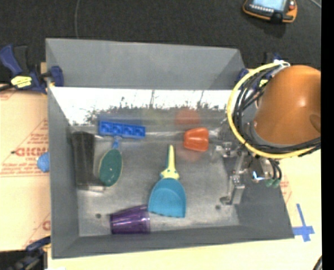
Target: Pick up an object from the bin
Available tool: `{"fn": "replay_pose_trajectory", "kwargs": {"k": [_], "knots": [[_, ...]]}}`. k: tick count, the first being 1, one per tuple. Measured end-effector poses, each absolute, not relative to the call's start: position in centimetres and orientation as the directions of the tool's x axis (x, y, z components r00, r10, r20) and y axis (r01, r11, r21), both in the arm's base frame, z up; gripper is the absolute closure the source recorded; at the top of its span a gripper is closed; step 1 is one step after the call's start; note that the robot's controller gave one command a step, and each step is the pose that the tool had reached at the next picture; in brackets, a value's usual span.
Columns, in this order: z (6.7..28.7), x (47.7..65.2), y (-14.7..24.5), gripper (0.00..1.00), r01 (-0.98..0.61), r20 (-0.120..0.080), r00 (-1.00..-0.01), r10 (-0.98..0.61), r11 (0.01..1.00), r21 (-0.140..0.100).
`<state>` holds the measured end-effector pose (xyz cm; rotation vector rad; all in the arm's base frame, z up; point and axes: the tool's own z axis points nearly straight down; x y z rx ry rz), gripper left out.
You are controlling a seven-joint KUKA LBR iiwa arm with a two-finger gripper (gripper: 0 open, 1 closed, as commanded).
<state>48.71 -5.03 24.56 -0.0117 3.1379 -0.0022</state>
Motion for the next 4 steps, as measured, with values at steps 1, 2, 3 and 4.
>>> {"fn": "replay_pose_trajectory", "kwargs": {"k": [1, 2, 3, 4], "knots": [[24.6, 48.7, -5.0, 0.0, -0.008, -0.004, -1.0, -0.008, 1.0, -0.001], [19.6, 50.1, 0.1, 0.0, 0.145, -0.003, -0.989, 0.145, 0.989, 0.001], [19.9, 60.0, -8.8, 0.0, -0.159, -0.013, -0.987, -0.159, 0.987, -0.008], [15.2, 47.4, 0.3, 0.0, 0.103, 0.001, -0.995, 0.103, 0.995, 0.002]]}}
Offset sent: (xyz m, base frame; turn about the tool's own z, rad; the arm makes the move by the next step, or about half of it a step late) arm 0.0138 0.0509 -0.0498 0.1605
